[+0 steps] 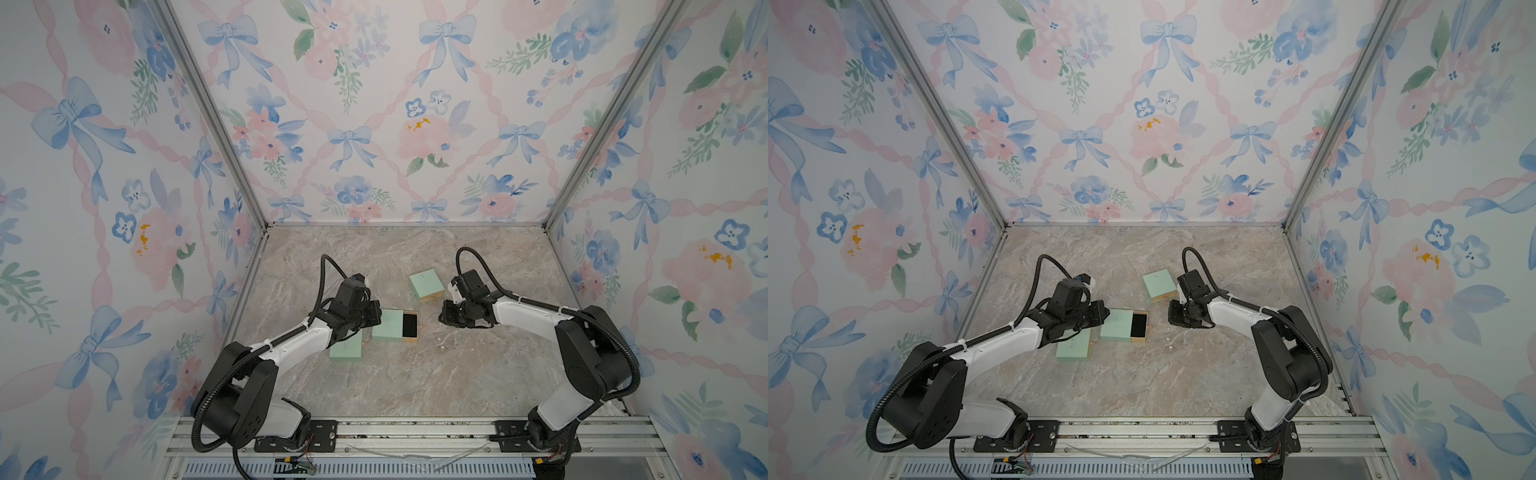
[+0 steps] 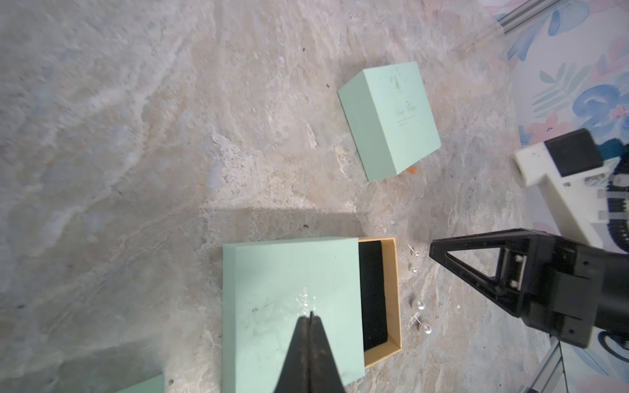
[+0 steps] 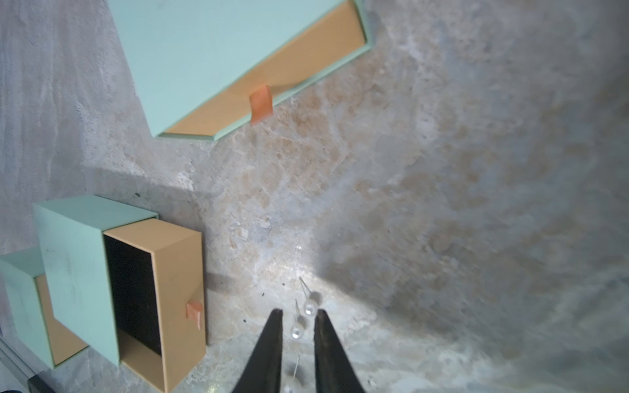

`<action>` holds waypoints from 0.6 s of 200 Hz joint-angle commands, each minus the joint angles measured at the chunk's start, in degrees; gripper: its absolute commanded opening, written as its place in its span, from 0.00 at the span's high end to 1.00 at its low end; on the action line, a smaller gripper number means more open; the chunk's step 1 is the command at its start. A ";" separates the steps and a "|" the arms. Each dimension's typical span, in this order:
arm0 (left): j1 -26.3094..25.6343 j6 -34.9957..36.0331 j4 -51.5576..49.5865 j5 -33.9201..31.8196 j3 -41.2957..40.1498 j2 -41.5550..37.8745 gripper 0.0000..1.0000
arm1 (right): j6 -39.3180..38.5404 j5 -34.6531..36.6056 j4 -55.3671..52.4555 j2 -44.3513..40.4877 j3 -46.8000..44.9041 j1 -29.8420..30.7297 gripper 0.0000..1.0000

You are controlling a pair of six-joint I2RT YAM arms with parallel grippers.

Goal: Take out the earrings from the drawer-style jewelry box
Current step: Place the earring at the center of the board, then close the drawer of the jewelry box.

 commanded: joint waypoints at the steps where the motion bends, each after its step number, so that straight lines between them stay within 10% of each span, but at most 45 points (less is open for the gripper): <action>1: 1.39 1.68 -3.38 -1.53 0.45 0.49 1.00 | -1.51 2.60 -1.27 -2.38 0.95 2.05 0.81; 120: 2.24 2.92 -3.79 -1.75 1.07 7.33 1.00 | -3.28 6.64 -7.75 7.09 10.40 10.62 0.86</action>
